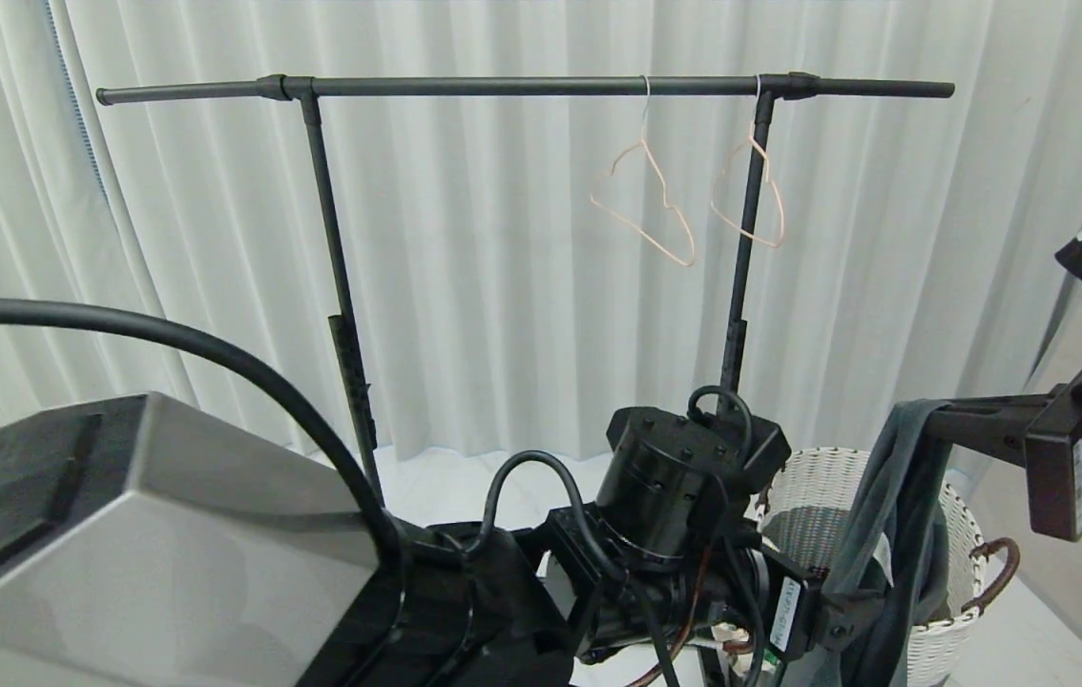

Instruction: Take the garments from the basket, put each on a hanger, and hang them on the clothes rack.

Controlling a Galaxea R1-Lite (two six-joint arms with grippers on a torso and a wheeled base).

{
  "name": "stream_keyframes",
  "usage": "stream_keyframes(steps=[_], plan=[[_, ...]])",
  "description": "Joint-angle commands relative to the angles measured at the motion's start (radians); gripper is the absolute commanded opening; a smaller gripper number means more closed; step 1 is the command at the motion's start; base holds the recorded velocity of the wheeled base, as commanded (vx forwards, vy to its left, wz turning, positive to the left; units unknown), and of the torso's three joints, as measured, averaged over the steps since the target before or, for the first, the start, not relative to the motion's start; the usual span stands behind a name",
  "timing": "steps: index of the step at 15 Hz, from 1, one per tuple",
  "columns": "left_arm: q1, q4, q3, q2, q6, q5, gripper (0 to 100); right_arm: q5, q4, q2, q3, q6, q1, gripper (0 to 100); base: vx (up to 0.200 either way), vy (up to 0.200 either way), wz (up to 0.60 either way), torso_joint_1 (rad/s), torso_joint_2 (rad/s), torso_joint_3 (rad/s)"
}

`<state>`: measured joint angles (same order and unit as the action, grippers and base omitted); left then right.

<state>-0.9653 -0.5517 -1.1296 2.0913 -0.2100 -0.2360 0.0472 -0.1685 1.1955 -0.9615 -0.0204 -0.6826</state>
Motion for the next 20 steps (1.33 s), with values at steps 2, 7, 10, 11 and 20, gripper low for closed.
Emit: stream_keyframes(steps=[2,7,10,11,20], plan=[[0.011,-0.001,-0.004,0.07,0.0,0.0,100,0.0,0.0,-0.007,0.0,0.0,0.0,0,0.0,0.0,0.0,0.0,0.0,0.0],[0.01,-0.001,0.005,0.099,0.001,0.07,100,0.0,0.0,-0.008,-0.002,0.002,0.0,0,0.0,0.0,0.0,0.0,0.0,0.0],[0.011,-0.002,0.04,0.092,0.004,0.073,100,0.0,0.001,-0.008,-0.002,0.004,0.0,0,0.0,0.0,0.0,0.0,0.0,0.0],[0.01,-0.002,0.053,0.085,0.006,0.075,100,0.002,0.0,-0.01,-0.002,0.004,0.0,0,0.0,0.0,0.0,0.0,0.0,0.0],[-0.061,-0.001,0.109,-0.258,-0.085,0.187,0,0.006,-0.002,-0.06,-0.025,0.016,0.164,0,0.0,0.0,0.0,0.0,0.0,0.0]])
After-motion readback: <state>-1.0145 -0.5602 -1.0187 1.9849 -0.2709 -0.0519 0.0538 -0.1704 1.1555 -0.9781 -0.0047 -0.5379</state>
